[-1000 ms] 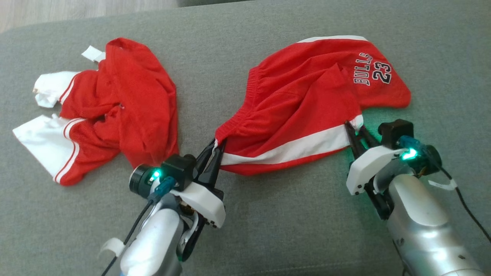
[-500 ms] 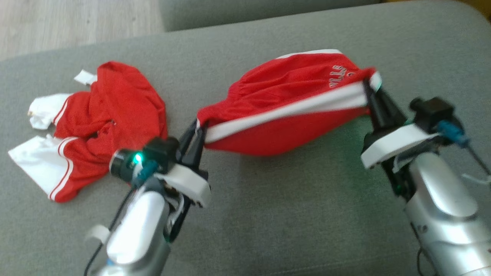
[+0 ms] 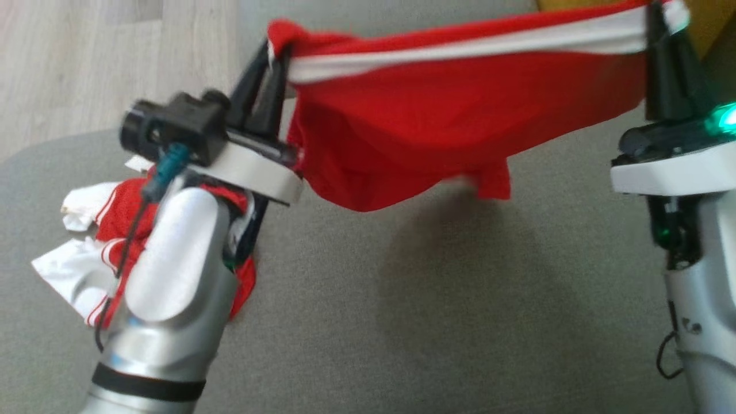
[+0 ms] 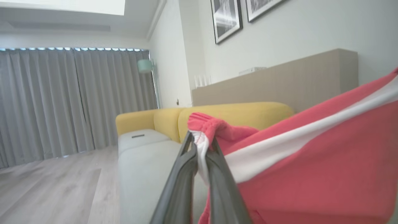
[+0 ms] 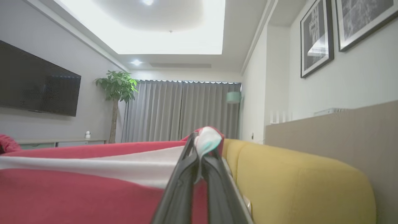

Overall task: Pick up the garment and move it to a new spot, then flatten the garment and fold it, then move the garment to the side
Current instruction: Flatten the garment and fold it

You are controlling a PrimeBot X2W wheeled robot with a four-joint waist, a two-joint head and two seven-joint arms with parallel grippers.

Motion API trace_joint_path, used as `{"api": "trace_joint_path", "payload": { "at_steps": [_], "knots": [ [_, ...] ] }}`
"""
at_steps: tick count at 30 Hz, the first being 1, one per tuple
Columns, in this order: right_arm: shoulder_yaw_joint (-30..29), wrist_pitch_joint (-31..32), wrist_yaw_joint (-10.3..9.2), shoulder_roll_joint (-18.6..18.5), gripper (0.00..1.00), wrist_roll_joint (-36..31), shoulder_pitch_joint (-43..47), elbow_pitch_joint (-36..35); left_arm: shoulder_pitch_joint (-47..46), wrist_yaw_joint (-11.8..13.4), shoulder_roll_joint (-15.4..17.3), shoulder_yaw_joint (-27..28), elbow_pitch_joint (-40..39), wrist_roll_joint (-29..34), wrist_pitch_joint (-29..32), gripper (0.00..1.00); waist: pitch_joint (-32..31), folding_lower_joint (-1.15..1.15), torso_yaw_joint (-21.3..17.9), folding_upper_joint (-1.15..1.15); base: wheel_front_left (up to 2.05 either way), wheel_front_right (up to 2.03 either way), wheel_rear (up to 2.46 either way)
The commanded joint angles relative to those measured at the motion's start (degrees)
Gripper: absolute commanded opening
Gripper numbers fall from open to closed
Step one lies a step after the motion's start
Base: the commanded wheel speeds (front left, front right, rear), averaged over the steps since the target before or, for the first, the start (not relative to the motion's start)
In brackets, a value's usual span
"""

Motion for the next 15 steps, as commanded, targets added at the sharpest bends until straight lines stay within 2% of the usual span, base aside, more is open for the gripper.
{"api": "trace_joint_path", "payload": {
  "at_steps": [1, 6, 10, 15],
  "knots": [
    [-0.37, 1.13, 0.39, 0.15, 0.0, -0.88, -0.61, -3.49, -2.76, 0.73, 1.63, 2.84, -2.51, -0.07, -0.28, 0.0, -0.74, 0.0, 0.07, 0.0, 0.0, 0.0, 0.0],
    [-3.38, 7.51, 0.39, 1.97, 0.0, -4.25, 3.47, -14.38, -0.52, 1.77, 1.91, 2.66, -8.12, -0.26, 1.25, 0.0, -1.77, 0.0, 0.53, 0.0, 0.0, 0.0, 0.0],
    [-6.32, 12.92, 0.39, 4.14, 0.0, -6.6, 7.02, -22.52, 2.93, 1.95, 2.37, 1.99, -13.75, -1.2, 5.68, 0.0, -1.29, 0.0, 0.94, 0.0, 0.0, 0.0, 0.0],
    [-7.26, 17.08, 0.39, 4.75, 0.0, -7.97, 7.38, -26.57, 2.91, 1.4, 4.33, 1.54, -18.5, -1.22, 11.36, 0.0, 1.53, 0.0, 0.81, 0.0, 0.0, 0.0, 0.0]
  ]
}}
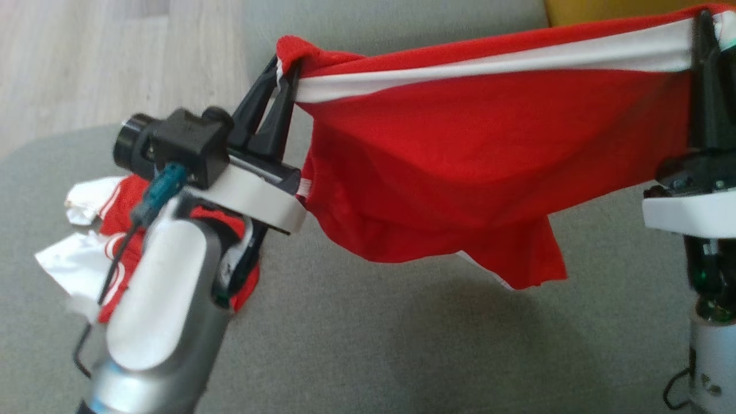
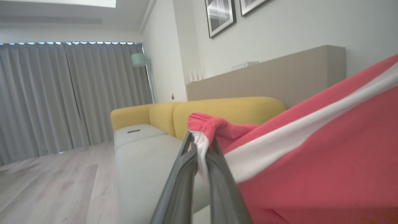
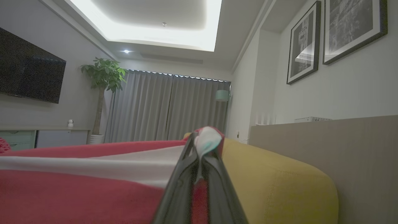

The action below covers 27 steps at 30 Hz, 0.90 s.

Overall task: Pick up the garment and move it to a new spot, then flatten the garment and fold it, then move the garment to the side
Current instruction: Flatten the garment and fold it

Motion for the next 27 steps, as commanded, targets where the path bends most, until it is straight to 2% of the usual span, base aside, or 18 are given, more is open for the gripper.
{"api": "trace_joint_path", "payload": {
  "at_steps": [1, 4, 7, 10, 14, 17, 21, 24, 27],
  "knots": [
    [0.33, 1.06, 0.39, -0.56, 0.0, -0.27, -3.85, -1.77, -5.1, -0.49, 2.57, 2.37, -2.46, 0.04, 2.43, 0.0, 2.99, 0.0, -0.33, 0.0, 0.0, 0.0, 0.0],
    [0.39, 1.34, 0.39, -0.81, 0.0, 0.36, -7.04, -0.08, -7.99, -1.66, 3.41, 2.15, -1.75, 0.11, 4.05, 0.0, 5.9, 0.0, -0.87, 0.0, 0.0, 0.0, 0.0],
    [1.24, 0.68, 0.39, -2.27, 0.0, 0.67, -14.9, 5.55, -14.75, -3.46, 4.94, 2.16, 1.27, 0.18, 5.54, 0.0, 11.5, 0.0, -2.38, 0.0, 0.0, 0.0, 0.0],
    [2.91, -1.75, 0.39, -3.74, 0.0, 0.16, -25.7, 14.6, -23.81, -4.82, 6.96, 2.5, 6.86, 0.39, 5.9, 0.0, 17.17, 0.0, -4.2, 0.0, 0.0, 0.0, 0.0],
    [4.88, -7.46, 0.39, -4.04, 0.0, -0.39, -42.02, 30.47, -37.45, -5.73, 9.05, 2.76, 17.0, 1.04, 3.25, 0.0, 22.57, 0.0, -6.18, 0.0, 0.0, 0.0, 0.0],
    [4.53, -13.59, 0.39, -4.22, 0.0, -2.54, -53.62, 41.34, -47.41, -5.94, 8.65, 3.42, 25.05, 0.83, -0.82, 0.0, 25.02, 0.0, -6.66, 0.0, 0.0, 0.0, 0.0],
    [1.82, -19.68, 0.39, -3.14, 0.0, -5.99, -63.87, 55.34, -56.41, -5.48, 6.19, 4.55, 36.25, 0.07, -7.52, 0.0, 25.74, 0.0, -6.61, 0.0, 0.0, 0.0, 0.0],
    [0.95, -20.46, 0.39, -1.94, 0.0, -6.51, -64.18, 60.27, -56.78, -5.7, 4.22, 3.97, 40.64, -0.81, -9.14, 0.0, 26.11, 0.0, -6.14, 0.0, 0.0, 0.0, 0.0],
    [2.81, -20.65, 0.39, -1.66, 0.0, -6.41, -61.71, 63.24, -54.17, -5.98, 2.32, 3.19, 43.16, -1.98, -9.97, 0.0, 26.92, 0.0, -5.12, 0.0, 0.0, 0.0, 0.0]
  ]
}}
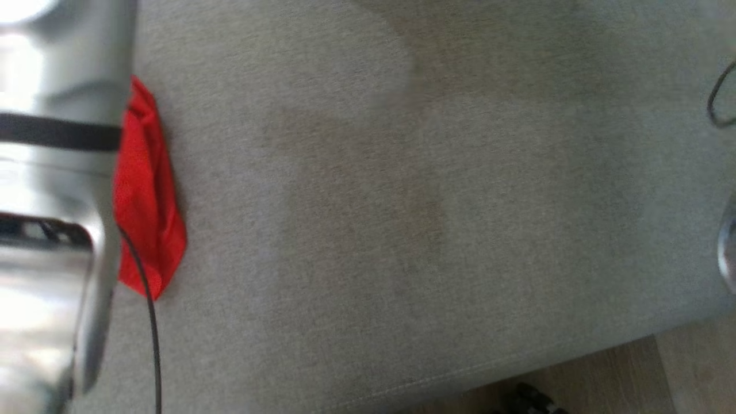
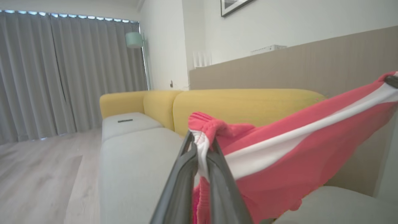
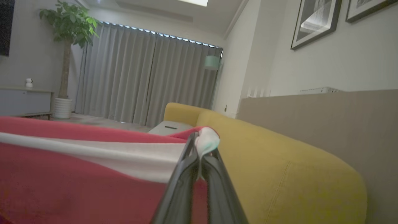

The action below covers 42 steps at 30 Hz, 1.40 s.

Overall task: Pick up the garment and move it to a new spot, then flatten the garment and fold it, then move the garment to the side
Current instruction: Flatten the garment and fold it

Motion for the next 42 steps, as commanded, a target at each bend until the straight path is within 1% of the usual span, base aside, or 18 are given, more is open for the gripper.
{"api": "trace_joint_path", "payload": {
  "at_steps": [1, 3, 5, 8, 11, 14, 17, 18, 21, 24, 29, 36, 39, 42],
  "knots": [
    [0.34, -0.29, -0.09, 0.08, 0.0, 0.5, 1.26, -1.01, 0.9, 0.42, 2.4, 1.35, -0.68, -0.73, -0.5, 0.0, 0.46, 0.0, 0.83, 0.0, 0.0, 0.0, 0.0],
    [2.03, -0.31, -0.09, -0.28, 0.0, 1.01, 5.03, 0.58, 5.71, 0.33, 1.66, 1.32, -0.76, -1.59, -0.63, 0.0, -0.1, 0.0, 1.27, 0.0, 0.0, 0.0, 0.0],
    [5.13, -0.32, -0.09, -1.17, 0.0, 1.51, 8.94, 2.25, 11.4, 0.26, 1.13, 1.19, -1.64, -1.97, -0.65, 0.0, -0.61, 0.0, 1.99, 0.0, 0.0, 0.0, 0.0],
    [9.25, -0.32, -0.09, -2.8, 0.0, 3.89, 13.64, 5.66, 19.87, 0.19, 0.69, 0.52, -3.39, -1.66, -0.67, 0.0, -1.74, 0.0, 2.75, 0.0, 0.0, 0.0, 0.0],
    [14.84, 0.09, -0.09, -4.95, 0.0, 7.17, 17.27, 8.41, 27.85, 0.12, 0.17, -0.53, -5.44, -1.2, -0.67, 0.0, -3.65, 0.0, 3.51, 0.0, 0.0, 0.0, 0.0],
    [21.23, 1.67, -0.09, -7.45, 0.0, 11.65, 20.66, 8.95, 34.17, 0.08, -0.02, -1.42, -7.63, -0.63, -0.68, 0.0, -5.71, 0.0, 3.98, 0.0, 0.0, 0.0, 0.0],
    [27.9, 3.97, -0.09, -10.95, 0.0, 17.07, 24.19, 7.28, 39.29, 0.05, -0.13, -2.88, -9.45, 0.25, -0.68, 0.0, -8.01, 0.0, 4.62, 0.0, 0.0, 0.0, 0.0],
    [27.9, 3.97, -0.09, -10.95, 0.0, 17.07, 24.19, 7.28, 39.29, 0.05, -0.13, -2.88, -9.45, 0.25, -0.68, 0.0, -8.01, 0.0, 4.62, 0.0, 0.0, 0.0, 0.0],
    [34.54, 7.02, -0.09, -15.53, 0.0, 22.38, 27.82, 4.15, 43.25, 0.02, 0.02, -5.28, -11.27, 1.46, -0.68, 0.0, -10.35, 0.0, 5.09, 0.0, 0.0, 0.0, 0.0],
    [39.83, 10.05, -0.09, -20.32, 0.0, 27.61, 31.33, 0.2, 46.37, 0.01, 0.2, -6.86, -13.0, 1.67, -0.68, 0.0, -12.63, 0.0, 5.32, 0.0, 0.0, 0.0, 0.0],
    [45.39, 14.78, -0.09, -27.19, 0.0, 34.4, 35.89, -6.78, 51.02, 0.0, 0.88, -8.47, -15.23, 1.85, -0.68, 0.0, -15.89, 0.0, 4.59, 0.0, 0.0, 0.0, 0.0],
    [48.05, 20.64, -0.09, -34.8, 0.0, 40.78, 42.88, -15.91, 58.33, 0.0, 0.64, -9.94, -19.04, 1.24, -0.68, 0.0, -19.9, 0.0, 2.77, 0.0, 0.0, 0.0, 0.0],
    [47.64, 22.87, -0.09, -38.12, 0.0, 43.22, 46.17, -19.77, 61.78, 0.0, 0.18, -10.75, -20.98, 1.03, -0.69, 0.0, -21.22, 0.0, 2.26, 0.0, 0.0, 0.0, 0.0],
    [46.04, 24.62, -0.09, -41.61, 0.0, 45.16, 49.41, -23.71, 64.87, 0.0, -0.26, -12.6, -22.91, 0.88, -0.69, 0.0, -21.91, 0.0, 2.12, 0.0, 0.0, 0.0, 0.0]
  ]
}}
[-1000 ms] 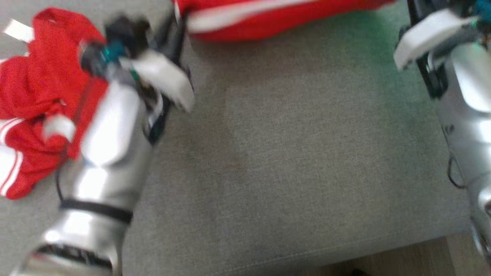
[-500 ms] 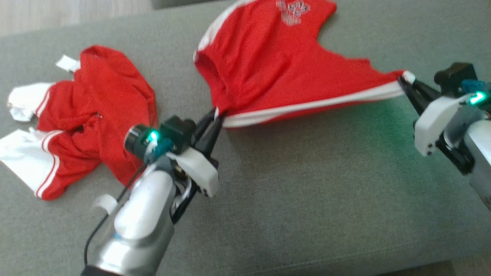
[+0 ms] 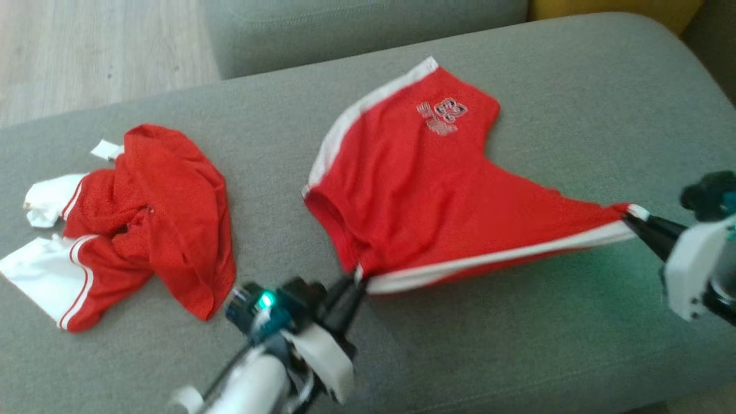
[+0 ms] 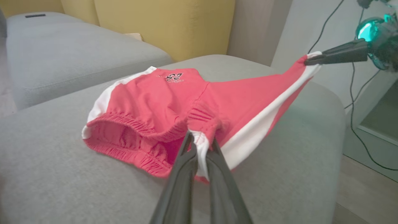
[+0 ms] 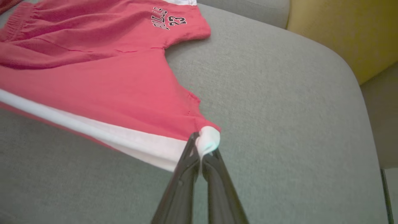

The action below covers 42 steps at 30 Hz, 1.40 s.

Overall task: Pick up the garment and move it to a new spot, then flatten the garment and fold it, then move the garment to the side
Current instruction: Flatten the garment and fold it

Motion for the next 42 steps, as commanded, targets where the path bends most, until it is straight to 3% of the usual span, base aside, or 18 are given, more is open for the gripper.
{"api": "trace_joint_path", "payload": {
  "at_steps": [1, 7, 13, 19, 30, 42],
  "knots": [
    [-2.47, 0.69, -0.09, -5.27, 0.0, 0.43, 1.43, -1.92, -0.23, 0.16, 0.85, 1.41, -2.45, -0.44, -0.3, 0.0, -0.33, 0.01, -0.18, 0.0, 0.0, 0.0, 0.0],
    [-11.5, 2.52, -0.09, -8.08, 0.0, -1.09, 4.51, -7.24, -0.07, 1.53, 0.34, 2.1, -5.35, -1.15, -0.3, 0.0, 1.13, 0.01, 0.38, 0.0, 0.0, 0.0, 0.0],
    [-19.4, 4.52, -0.09, -4.99, 0.0, -7.0, 3.46, -10.06, -4.59, 2.46, -0.12, 3.1, -5.01, -1.34, -0.3, 0.0, 4.32, 0.01, 1.63, 0.0, 0.0, 0.0, 0.0],
    [-22.74, 6.58, -0.09, -0.91, 0.0, -12.99, -0.98, -11.11, -10.72, 3.07, -0.63, 3.58, -3.31, -1.88, -0.3, 0.0, 8.47, 0.01, 3.83, 0.0, 0.0, 0.0, 0.0],
    [-19.7, 5.06, -0.09, 2.02, 0.0, -18.27, -13.96, -5.32, -19.21, 4.37, -1.14, 2.54, 1.65, -2.87, -0.17, 0.0, 15.14, 0.01, 8.29, 0.0, 0.0, 0.0, 0.0],
    [-9.04, 2.44, -0.09, 3.92, 0.0, -20.85, -29.01, 6.09, -25.71, 5.62, -1.28, -2.58, 2.88, -7.47, -0.28, 0.0, 21.1, 0.01, 13.54, 0.0, 0.0, 0.0, 0.0]
  ]
}}
